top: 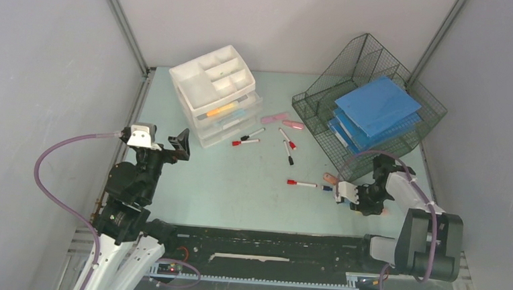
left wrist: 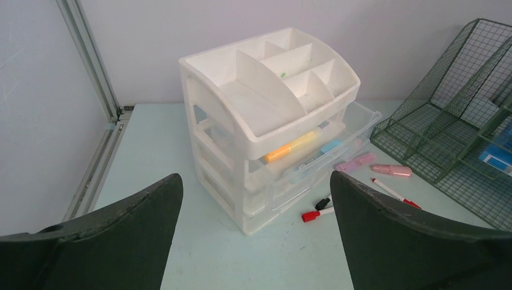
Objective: Organize the desk
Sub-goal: Pick up the stationery from the center of the board.
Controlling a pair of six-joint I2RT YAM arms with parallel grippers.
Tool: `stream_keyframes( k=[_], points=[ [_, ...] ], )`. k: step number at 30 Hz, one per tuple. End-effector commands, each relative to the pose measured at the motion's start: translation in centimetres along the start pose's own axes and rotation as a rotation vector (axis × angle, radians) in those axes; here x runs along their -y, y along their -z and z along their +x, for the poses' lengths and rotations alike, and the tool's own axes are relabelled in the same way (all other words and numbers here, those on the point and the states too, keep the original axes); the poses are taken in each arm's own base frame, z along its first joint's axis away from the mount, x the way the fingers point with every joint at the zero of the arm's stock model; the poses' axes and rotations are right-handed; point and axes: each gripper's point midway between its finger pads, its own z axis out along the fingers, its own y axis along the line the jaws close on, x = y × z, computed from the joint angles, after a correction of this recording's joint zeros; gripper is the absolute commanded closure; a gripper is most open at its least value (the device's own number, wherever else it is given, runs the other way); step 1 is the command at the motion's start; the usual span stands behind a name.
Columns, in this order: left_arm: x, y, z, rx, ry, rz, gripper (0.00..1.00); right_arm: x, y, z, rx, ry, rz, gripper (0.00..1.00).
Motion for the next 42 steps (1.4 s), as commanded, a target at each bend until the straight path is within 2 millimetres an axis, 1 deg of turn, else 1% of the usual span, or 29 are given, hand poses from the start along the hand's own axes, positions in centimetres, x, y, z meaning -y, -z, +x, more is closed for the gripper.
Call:
stream_keyframes(
  k=[1, 5, 7, 10, 12, 17, 19, 21, 22, 25, 26, 29, 32, 33, 34, 37, 39, 42],
  points=[
    [-0.1, 0.0, -1.3, 0.033, 0.011, -0.006, 0.0, -1.7, -1.0, -3.0, 0.085, 0.011, -0.05, 0.85],
    [-0.1, -0.1, -1.1, 0.03, 0.009, -0.006, 0.0, -2.2, -1.1, -6.0, 0.108, 0.084, -0.066, 0.92],
    [0.0, -0.2, -1.1, 0.026, 0.009, -0.002, 0.0, -2.3, -0.9, -7.6, 0.129, 0.092, -0.075, 0.96],
    [0.3, -0.5, -0.6, 0.01, 0.005, 0.011, 0.0, -1.9, 0.0, -10.9, 0.19, 0.095, -0.086, 1.0],
    [0.5, -0.7, -0.4, -0.001, 0.002, 0.021, 0.0, -1.5, 0.9, -13.5, 0.238, 0.086, -0.084, 1.0],
    [1.2, -1.2, 0.1, -0.025, 0.017, 0.051, 0.0, -0.3, 3.7, -20.3, 0.34, 0.045, -0.098, 1.0],
    [1.8, -1.4, 0.0, -0.033, 0.047, 0.074, 0.0, 0.3, 5.2, -23.0, 0.385, 0.017, -0.111, 1.0],
    [2.7, -1.5, -0.2, -0.046, 0.08, 0.112, 0.0, 0.9, 6.9, -25.6, 0.44, -0.039, -0.131, 1.0],
    [3.2, -1.4, -0.3, -0.054, 0.098, 0.135, 0.0, 1.6, 8.3, -27.0, 0.479, -0.059, -0.128, 1.0],
    [5.0, -1.1, -0.1, -0.075, 0.2, 0.212, 0.0, 2.5, 10.8, -29.7, 0.568, -0.144, -0.168, 1.0],
    [5.9, -0.8, 0.1, -0.082, 0.245, 0.256, 0.0, 2.6, 11.6, -30.5, 0.604, -0.166, -0.187, 1.0],
    [8.7, -0.2, 0.8, -0.096, 0.424, 0.378, 0.0, 2.8, 13.7, -32.2, 0.719, -0.232, -0.24, 1.0],
    [11.2, 0.4, 1.5, -0.108, 0.621, 0.504, 0.0, 3.6, 16.0, -32.7, 0.822, -0.311, -0.27, 1.0],
    [11.8, 0.6, 1.9, -0.115, 0.676, 0.533, 0.0, 3.8, 16.9, -32.6, 0.863, -0.337, -0.287, 1.0],
    [12.4, 0.7, 1.8, -0.103, 0.723, 0.557, 0.01, 3.8, 17.9, -32.7, 0.91, -0.361, -0.316, 1.0],
    [13.8, 1.0, 2.8, -0.107, 0.781, 0.575, 0.01, 4.5, 19.8, -31.9, 1.012, -0.43, -0.347, 1.0],
    [15.1, 1.3, 3.2, -0.122, 0.794, 0.588, 0.01, 5.2, 20.5, -31.3, 1.075, -0.465, -0.345, 1.0],
    [17.9, 1.8, 3.7, -0.161, 0.834, 0.634, 0.01, 5.8, 20.8, -30.5, 1.126, -0.541, -0.351, 1.0]
  ],
)
